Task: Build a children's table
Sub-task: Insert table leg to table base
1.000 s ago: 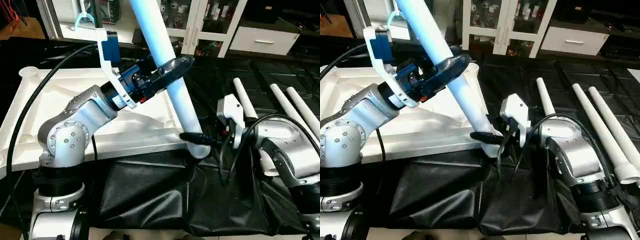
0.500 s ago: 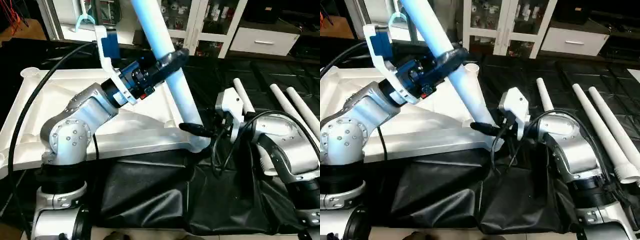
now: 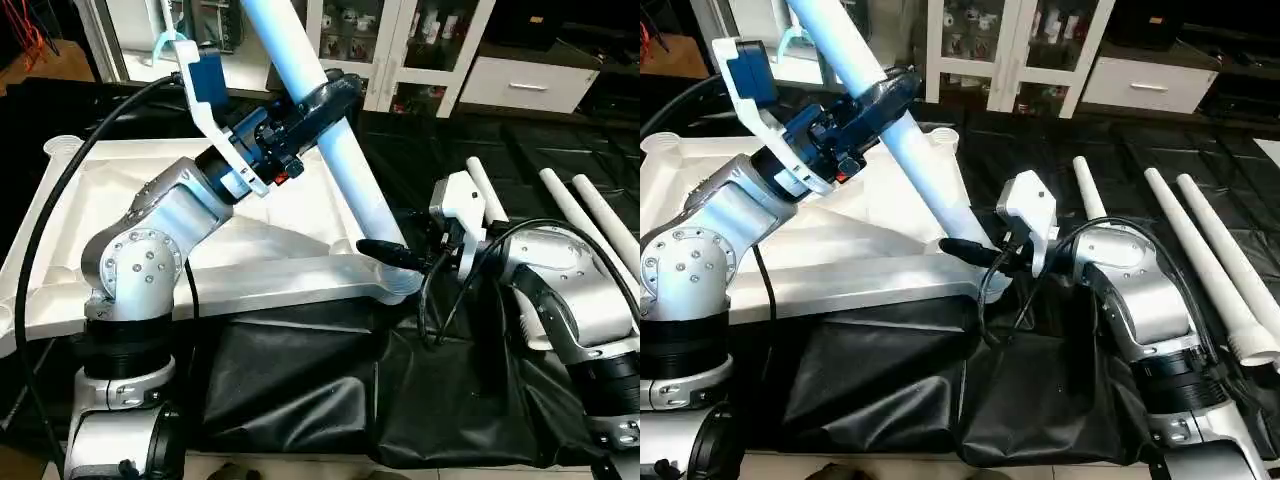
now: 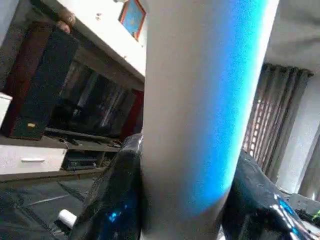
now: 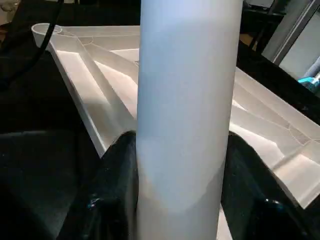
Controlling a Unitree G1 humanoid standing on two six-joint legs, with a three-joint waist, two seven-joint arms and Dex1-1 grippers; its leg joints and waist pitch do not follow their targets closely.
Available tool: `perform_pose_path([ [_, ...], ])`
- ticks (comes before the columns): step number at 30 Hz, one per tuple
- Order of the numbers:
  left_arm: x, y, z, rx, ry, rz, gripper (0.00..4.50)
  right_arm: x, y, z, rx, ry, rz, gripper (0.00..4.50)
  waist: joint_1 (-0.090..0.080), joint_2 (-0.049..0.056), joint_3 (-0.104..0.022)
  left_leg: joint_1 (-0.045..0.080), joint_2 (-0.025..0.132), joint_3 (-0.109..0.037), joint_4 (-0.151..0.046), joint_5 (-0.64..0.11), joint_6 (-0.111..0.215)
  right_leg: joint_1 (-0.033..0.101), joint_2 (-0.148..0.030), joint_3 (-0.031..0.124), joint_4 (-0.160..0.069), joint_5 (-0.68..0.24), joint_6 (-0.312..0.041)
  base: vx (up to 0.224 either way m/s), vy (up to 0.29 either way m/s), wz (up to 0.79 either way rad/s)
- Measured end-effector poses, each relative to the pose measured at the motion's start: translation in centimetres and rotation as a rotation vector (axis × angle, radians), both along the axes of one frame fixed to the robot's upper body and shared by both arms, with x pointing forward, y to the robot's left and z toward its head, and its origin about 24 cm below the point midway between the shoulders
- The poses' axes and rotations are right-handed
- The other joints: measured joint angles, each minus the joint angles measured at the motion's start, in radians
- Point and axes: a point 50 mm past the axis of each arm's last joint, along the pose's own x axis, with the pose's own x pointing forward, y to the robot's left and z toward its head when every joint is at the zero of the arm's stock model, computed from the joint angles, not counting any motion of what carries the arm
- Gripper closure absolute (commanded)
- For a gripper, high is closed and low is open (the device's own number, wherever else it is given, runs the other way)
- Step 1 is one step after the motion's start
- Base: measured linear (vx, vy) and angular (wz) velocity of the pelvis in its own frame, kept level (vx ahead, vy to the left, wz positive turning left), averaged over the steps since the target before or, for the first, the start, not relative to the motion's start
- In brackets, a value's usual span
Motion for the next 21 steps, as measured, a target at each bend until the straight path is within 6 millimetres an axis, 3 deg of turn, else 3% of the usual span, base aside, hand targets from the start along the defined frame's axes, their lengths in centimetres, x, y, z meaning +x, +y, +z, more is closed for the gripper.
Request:
perform_pose_path([
  [5,0.2,0.0,-0.1,-0.008,0.006,0.010,2.83,0.1,0.0,-0.1,0.005,0.005,-0.004,2.66,0.004,0.000,0.000,0.000,0.000,0.000,0.000,0.000,0.000,0.000,0.000,0.000,0.000,0.000,0.000,0.000,0.000,0.00],
  [8,0.3,0.0,0.0,-0.011,-0.003,0.020,2.83,0.1,0.1,0.0,0.014,0.004,-0.002,1.98,0.007,0.000,0.000,0.000,0.000,0.000,0.000,0.000,0.000,0.000,0.000,0.000,0.000,0.000,0.000,0.000,0.000,0.00],
  [15,0.3,-0.5,1.2,0.091,-0.128,0.131,2.86,0.4,0.6,0.2,0.046,-0.009,-0.033,1.44,0.018,0.000,0.000,0.000,0.000,0.000,0.000,0.000,0.000,0.000,0.000,0.000,0.000,0.000,0.000,0.000,0.000,0.00],
  [17,0.2,-0.6,1.3,0.126,-0.166,0.157,2.86,0.6,0.8,0.1,0.051,-0.022,-0.060,1.10,0.019,0.000,0.000,0.000,0.000,0.000,0.001,0.000,0.000,0.000,0.000,0.000,0.001,0.000,0.000,0.000,0.000,0.00],
  [21,0.4,-0.3,1.5,0.148,-0.205,0.228,2.86,0.9,1.5,0.0,0.076,-0.054,-0.116,1.07,0.017,0.000,0.000,0.000,0.001,0.000,0.001,0.001,-0.001,0.000,0.000,0.000,0.002,0.000,0.000,0.000,0.000,0.00],
])
